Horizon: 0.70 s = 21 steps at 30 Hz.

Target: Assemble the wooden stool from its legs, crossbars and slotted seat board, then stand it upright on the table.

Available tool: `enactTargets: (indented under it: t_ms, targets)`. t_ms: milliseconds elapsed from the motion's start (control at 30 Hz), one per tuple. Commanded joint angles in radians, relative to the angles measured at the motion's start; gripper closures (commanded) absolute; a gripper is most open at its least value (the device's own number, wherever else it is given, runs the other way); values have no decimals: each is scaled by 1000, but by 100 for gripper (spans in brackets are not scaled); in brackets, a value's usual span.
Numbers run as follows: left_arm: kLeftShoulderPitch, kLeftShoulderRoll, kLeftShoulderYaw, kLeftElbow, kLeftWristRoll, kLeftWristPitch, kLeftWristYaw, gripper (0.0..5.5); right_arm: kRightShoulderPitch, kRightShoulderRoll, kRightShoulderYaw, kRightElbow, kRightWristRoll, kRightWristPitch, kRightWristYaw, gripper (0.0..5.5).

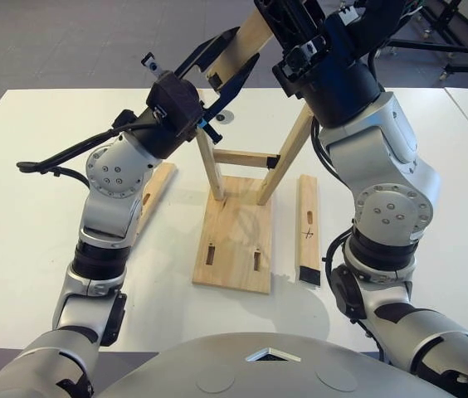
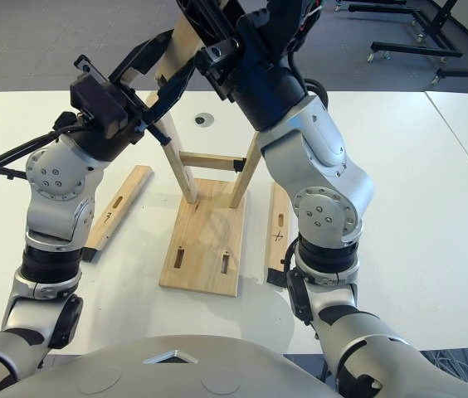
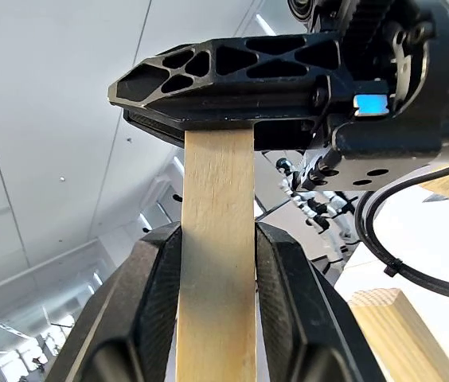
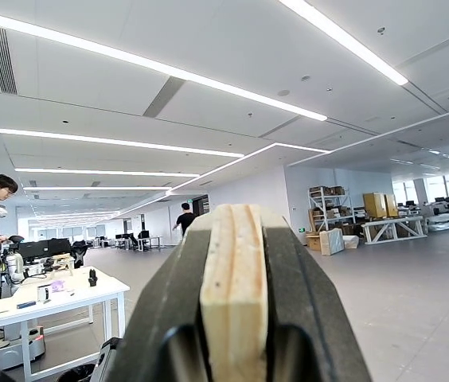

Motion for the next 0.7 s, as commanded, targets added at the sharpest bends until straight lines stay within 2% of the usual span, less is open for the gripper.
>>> enactTargets:
  t_ms: [33, 300, 433, 567, 633, 700]
  targets:
    - [19, 7, 16, -1, -6, 55, 6, 373, -6, 20, 6, -13, 1, -16, 20, 511]
    - [17, 32, 41, -4, 22, 72, 11, 252, -7, -2, -73, -36, 5, -5, -32, 511]
    - [38, 54, 73, -12, 33, 67, 18, 249, -22, -118, -255, -41, 112, 25, -52, 511]
    - [103, 66, 141, -43, 42, 96, 68, 249, 3, -285, -443, -23, 165, 46, -92, 511]
    - [123, 63, 177, -56, 44, 120, 102, 249, 74, -351, -458, -33, 111, 87, -118, 511]
    - [129, 48, 217, -65, 26, 157, 143, 249, 184, -364, -435, -58, 50, 128, -166, 511]
